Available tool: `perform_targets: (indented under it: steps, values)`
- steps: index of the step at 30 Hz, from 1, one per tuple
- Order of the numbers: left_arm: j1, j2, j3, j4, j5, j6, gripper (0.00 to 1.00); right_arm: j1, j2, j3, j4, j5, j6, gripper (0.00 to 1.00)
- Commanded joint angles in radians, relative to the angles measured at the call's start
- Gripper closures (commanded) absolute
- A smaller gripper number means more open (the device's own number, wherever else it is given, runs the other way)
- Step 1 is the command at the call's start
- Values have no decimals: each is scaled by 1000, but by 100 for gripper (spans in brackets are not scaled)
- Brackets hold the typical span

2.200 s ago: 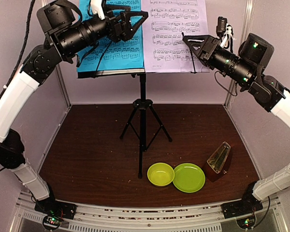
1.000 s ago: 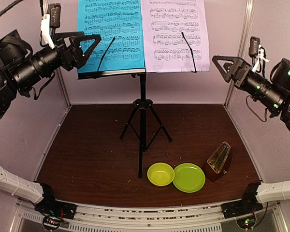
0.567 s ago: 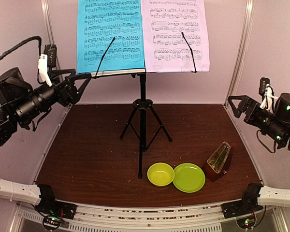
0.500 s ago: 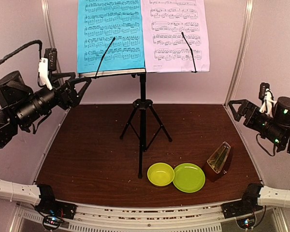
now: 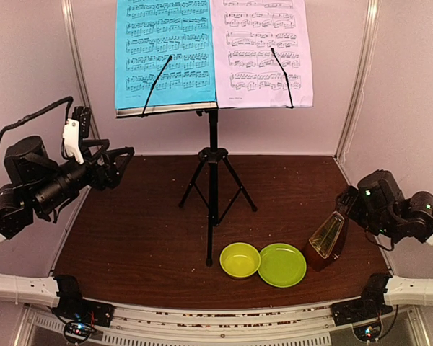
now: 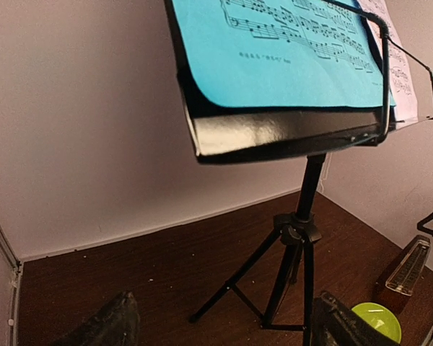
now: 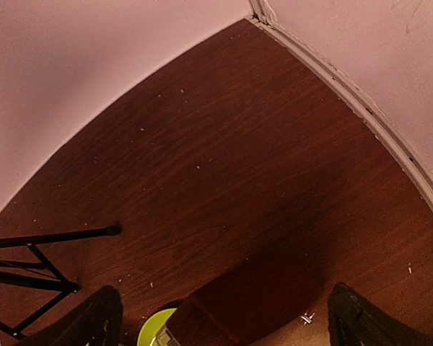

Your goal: Set up the instrument practice props

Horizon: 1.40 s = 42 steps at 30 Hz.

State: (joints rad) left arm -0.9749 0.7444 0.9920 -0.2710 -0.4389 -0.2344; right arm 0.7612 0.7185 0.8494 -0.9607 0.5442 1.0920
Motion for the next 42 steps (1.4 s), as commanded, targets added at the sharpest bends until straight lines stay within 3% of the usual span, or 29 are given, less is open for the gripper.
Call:
perform_targets:
  steps: [1, 9, 24, 30, 37, 42]
  values:
    - [5, -11, -17, 8, -33, -27, 15, -5, 68, -2, -70, 36, 153, 0]
    - [5, -10, -50, 40, -29, -60, 15, -3, 192, 25, -118, -11, 293, 0]
    - [5, -2, -56, 40, -61, -73, 15, 28, 220, -21, -124, -16, 501, 7]
    - [5, -11, -62, 30, -71, -81, 15, 29, 228, -9, -109, 22, 478, 14]
    - [5, -39, -77, 18, -80, -93, 15, 28, 232, 62, -107, 85, 395, 34]
    - [5, -39, -85, 16, -45, -91, 16, 26, 244, 94, -62, 104, 289, 43]
